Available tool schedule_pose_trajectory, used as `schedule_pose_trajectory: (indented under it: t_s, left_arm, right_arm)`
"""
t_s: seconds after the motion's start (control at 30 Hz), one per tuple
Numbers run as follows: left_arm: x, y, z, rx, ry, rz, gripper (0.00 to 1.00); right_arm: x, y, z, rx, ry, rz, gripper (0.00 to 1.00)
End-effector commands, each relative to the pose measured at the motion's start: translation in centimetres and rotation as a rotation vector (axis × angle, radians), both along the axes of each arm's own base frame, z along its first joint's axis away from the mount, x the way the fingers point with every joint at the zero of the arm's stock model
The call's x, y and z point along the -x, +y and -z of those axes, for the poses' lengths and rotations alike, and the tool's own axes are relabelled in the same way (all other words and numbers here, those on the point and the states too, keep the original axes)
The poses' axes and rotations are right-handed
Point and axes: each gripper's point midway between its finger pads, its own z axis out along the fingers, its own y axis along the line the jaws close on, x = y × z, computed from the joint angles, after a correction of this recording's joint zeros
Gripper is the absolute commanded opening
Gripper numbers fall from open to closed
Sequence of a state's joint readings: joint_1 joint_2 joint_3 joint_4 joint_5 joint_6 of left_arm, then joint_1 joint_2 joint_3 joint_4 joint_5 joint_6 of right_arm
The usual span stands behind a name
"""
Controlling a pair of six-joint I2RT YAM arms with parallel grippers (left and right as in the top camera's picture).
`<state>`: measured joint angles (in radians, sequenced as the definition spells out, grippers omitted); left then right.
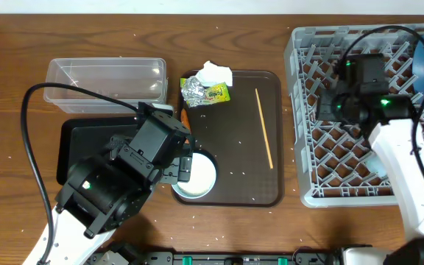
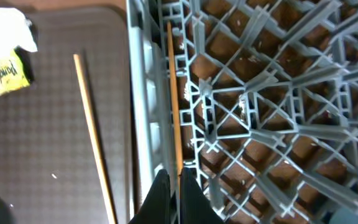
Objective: Sort waste into correct bins and load items into the dishwasher rack
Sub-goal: 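Return the right gripper to the tray and grasp the second chopstick, then carry the second chopstick to the rack and drop it in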
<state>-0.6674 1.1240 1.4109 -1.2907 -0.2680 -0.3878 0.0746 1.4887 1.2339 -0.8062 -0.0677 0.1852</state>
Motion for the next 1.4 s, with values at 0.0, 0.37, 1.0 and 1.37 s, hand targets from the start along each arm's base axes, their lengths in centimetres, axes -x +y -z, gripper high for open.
schedule_pose_trajectory:
  t_s: [0.0, 0.37, 1.0, 1.37]
  left_arm:
    - [-0.1, 0.2, -0.4, -0.002, -0.012, 0.000, 0.98]
    - [-0.1, 0.2, -0.4, -0.002, -0.012, 0.000, 0.98]
    - [-0.1, 0.2, -0.4, -0.002, -0.012, 0.000, 0.98]
    - [-0.1, 0.2, -0.4, -0.002, -0.012, 0.001, 0.98]
  right_arm:
    - [0.0, 3.3, 0.0, -0.103, -0.014, -0.185, 0.01]
    - [-0.4, 10.1, 6.0, 0.101, 0.062, -0.189, 0.56]
    - [1.4, 11.6, 18.0, 0.039, 0.365, 0.010, 0.29]
    - [0.2, 13.9, 15.6, -0.021, 0.273, -0.188, 0.01]
